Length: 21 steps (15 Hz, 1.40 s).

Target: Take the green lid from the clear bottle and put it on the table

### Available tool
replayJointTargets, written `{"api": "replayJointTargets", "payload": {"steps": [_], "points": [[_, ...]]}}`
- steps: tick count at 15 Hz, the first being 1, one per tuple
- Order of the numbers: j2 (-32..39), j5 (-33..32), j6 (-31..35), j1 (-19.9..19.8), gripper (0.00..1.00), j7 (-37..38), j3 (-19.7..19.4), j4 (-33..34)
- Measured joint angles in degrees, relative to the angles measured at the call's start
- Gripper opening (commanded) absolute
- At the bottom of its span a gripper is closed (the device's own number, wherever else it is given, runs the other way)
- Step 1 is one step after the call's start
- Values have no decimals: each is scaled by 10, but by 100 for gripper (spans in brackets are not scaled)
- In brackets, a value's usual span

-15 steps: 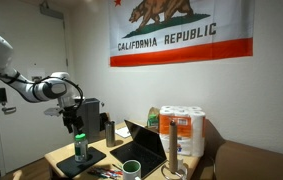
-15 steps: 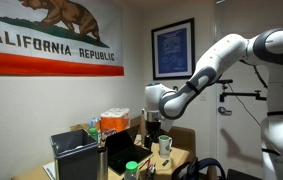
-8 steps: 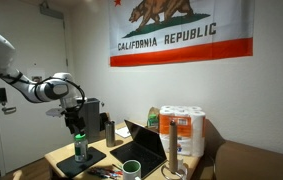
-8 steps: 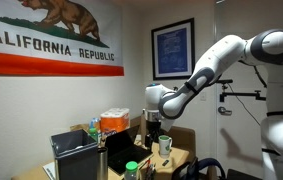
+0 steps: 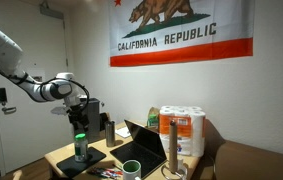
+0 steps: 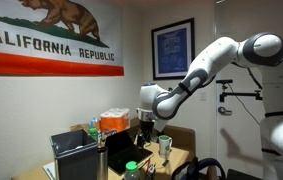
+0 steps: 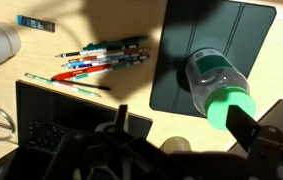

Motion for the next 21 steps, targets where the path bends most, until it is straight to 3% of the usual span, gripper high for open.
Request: {"api": "replayJointTargets", "payload": {"steps": [11, 21], "points": [[99, -1, 27, 51, 100, 0, 5, 62], [150, -2, 28, 66, 100, 0, 5, 107]]}}
